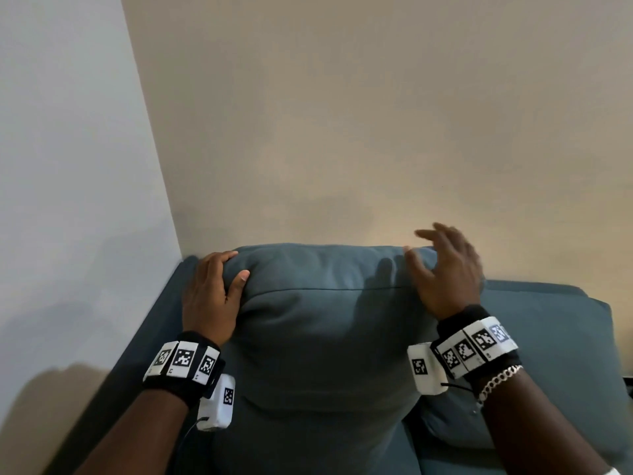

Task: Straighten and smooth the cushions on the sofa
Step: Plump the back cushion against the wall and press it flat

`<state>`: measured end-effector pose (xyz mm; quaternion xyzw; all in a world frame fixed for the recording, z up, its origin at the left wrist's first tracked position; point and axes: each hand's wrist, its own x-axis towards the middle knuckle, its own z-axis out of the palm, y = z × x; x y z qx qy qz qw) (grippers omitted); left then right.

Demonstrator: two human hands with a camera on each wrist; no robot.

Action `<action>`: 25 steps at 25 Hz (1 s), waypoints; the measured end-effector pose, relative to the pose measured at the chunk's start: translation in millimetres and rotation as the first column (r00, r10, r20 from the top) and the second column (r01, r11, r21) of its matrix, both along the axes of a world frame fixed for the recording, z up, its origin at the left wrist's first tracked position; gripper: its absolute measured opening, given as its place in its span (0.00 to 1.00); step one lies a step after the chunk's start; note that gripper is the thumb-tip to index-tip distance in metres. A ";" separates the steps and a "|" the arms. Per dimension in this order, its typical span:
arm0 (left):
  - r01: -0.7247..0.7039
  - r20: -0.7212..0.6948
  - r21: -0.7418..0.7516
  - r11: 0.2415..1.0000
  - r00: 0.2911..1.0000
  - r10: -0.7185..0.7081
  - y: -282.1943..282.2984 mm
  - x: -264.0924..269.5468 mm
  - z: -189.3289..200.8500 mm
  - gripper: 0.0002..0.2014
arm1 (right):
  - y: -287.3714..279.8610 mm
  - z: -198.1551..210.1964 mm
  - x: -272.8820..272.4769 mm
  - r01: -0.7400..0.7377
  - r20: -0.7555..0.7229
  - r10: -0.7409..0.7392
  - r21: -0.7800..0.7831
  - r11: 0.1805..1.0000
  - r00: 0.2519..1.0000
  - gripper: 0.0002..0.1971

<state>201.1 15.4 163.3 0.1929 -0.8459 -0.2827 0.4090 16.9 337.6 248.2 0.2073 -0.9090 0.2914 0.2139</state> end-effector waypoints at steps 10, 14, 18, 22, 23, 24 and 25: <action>-0.144 0.264 -0.040 0.989 0.953 0.149 12.7 -0.5 45.9 0.25 | 8.4 -34.5 -21.0 0.193 0.458 0.002 -0.378 0.905 0.889 0.32; 0.065 0.466 -0.225 0.972 0.884 0.048 64.8 -14.2 77.8 0.39 | -8.8 -21.3 -10.3 0.077 0.447 0.118 -0.394 0.916 0.887 0.34; 0.179 0.636 -0.271 0.946 0.771 0.036 113.4 -53.8 73.0 0.57 | -30.9 -16.2 13.4 -0.074 0.421 0.248 -0.386 0.919 0.873 0.31; 0.275 0.617 -0.253 0.927 0.784 -0.065 130.4 -77.8 83.3 0.59 | -30.3 -25.3 11.2 -0.223 0.359 0.493 -0.583 0.782 0.792 0.24; 0.277 0.594 -0.265 0.924 0.802 -0.070 131.9 -81.1 82.8 0.54 | -27.9 -29.6 9.8 -0.250 0.325 0.547 -0.637 0.730 0.771 0.20; 0.263 0.553 -0.271 0.926 0.830 -0.074 132.5 -85.2 81.0 0.47 | -24.8 -34.9 8.0 -0.264 0.294 0.575 -0.670 0.694 0.764 0.18; 0.242 0.501 -0.271 0.932 0.862 -0.077 132.8 -89.8 78.5 0.37 | -21.5 -39.8 7.8 -0.281 0.269 0.598 -0.691 0.666 0.755 0.17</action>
